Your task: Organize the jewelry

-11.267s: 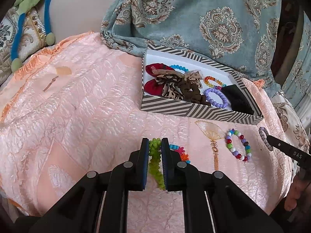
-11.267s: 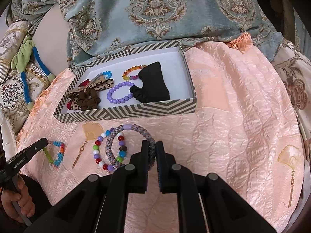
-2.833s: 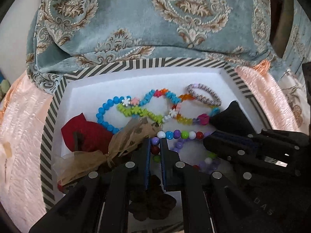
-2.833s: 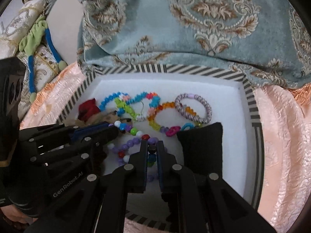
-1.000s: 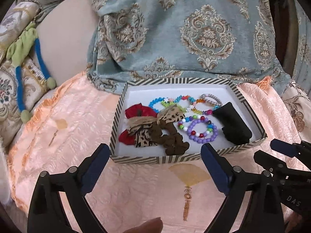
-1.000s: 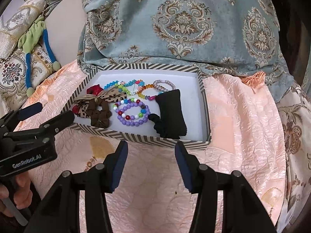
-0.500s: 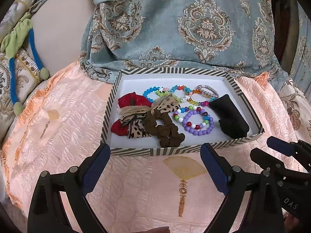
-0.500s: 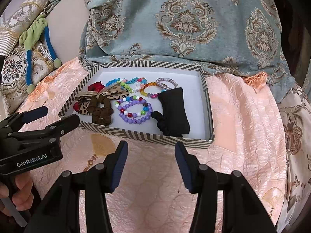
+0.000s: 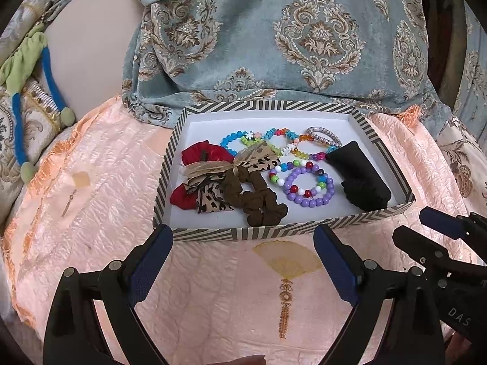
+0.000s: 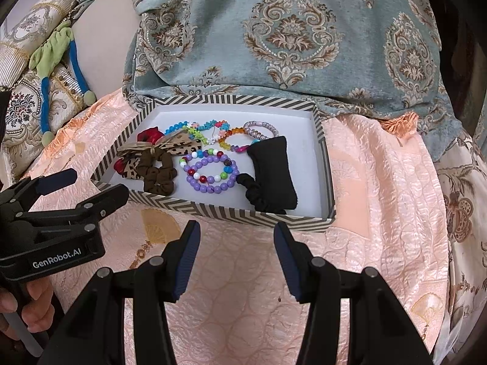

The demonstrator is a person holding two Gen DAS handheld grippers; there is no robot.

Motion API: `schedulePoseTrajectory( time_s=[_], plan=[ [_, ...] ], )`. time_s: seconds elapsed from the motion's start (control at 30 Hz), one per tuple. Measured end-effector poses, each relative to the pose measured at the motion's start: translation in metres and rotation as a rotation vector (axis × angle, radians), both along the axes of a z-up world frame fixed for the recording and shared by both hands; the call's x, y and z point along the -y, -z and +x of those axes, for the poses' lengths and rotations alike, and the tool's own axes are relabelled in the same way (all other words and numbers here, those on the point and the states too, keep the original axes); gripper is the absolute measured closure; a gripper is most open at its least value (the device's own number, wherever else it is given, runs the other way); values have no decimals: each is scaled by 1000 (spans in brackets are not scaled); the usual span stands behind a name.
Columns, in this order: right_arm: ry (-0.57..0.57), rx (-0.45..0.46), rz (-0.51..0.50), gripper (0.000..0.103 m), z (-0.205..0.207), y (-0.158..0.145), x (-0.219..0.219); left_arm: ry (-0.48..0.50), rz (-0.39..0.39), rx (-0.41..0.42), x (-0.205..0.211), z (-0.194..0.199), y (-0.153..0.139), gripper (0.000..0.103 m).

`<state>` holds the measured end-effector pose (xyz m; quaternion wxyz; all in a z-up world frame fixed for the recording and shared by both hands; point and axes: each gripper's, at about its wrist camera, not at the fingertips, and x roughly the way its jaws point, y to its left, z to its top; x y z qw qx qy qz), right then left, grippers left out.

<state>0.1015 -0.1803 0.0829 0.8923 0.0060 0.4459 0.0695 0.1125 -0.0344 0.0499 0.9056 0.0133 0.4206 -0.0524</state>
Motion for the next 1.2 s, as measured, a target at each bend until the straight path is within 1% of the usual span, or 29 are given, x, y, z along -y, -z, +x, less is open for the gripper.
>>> schedulePoseTrajectory(
  time_s=[1.2],
  plan=[
    [2,-2,-3,51,0,0,2,-3,-11,-4,1,1,1,22]
  ],
)
